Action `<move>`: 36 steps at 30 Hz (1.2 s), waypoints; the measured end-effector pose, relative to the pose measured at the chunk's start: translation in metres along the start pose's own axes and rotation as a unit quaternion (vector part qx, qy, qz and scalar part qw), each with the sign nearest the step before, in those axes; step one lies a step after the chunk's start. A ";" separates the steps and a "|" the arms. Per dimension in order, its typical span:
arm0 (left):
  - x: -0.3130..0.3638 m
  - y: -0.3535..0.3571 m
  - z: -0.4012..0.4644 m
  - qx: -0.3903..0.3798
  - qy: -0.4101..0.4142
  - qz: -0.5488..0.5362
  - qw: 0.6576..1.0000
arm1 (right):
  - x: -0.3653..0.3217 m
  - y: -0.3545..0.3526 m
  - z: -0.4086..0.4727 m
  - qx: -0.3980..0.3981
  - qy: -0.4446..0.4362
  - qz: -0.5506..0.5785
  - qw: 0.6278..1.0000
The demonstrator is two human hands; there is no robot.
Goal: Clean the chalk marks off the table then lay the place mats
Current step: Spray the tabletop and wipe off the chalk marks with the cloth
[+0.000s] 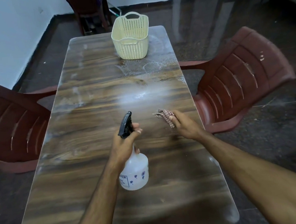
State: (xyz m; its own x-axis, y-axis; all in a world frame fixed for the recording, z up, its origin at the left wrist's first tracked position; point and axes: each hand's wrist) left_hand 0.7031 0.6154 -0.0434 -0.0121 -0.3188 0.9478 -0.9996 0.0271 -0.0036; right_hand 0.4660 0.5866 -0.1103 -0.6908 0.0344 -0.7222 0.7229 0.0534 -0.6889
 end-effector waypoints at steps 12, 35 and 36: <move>0.006 0.063 -0.046 -0.004 0.020 0.024 0.999 | 0.023 -0.055 -0.056 0.012 0.005 0.038 0.999; 0.033 0.319 -0.050 0.111 0.076 0.006 0.991 | 0.141 -0.247 -0.045 -0.033 -0.042 0.141 0.989; 0.035 0.325 -0.043 0.113 0.077 0.008 0.991 | 0.145 -0.253 -0.041 -0.030 -0.041 0.148 0.988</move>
State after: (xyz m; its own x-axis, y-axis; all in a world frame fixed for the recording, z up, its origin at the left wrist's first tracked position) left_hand 0.3787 0.6542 0.0025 -0.0413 -0.1704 0.9845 -0.9795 -0.1874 -0.0736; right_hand 0.1825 0.6194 -0.0379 -0.4435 -0.0235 -0.8960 0.8893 0.1132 -0.4431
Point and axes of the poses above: each hand's wrist, its own z-axis towards the middle knuckle, its own y-axis out of the palm, x = y × z, and after that the axes turned 3 degrees about x, right-handed
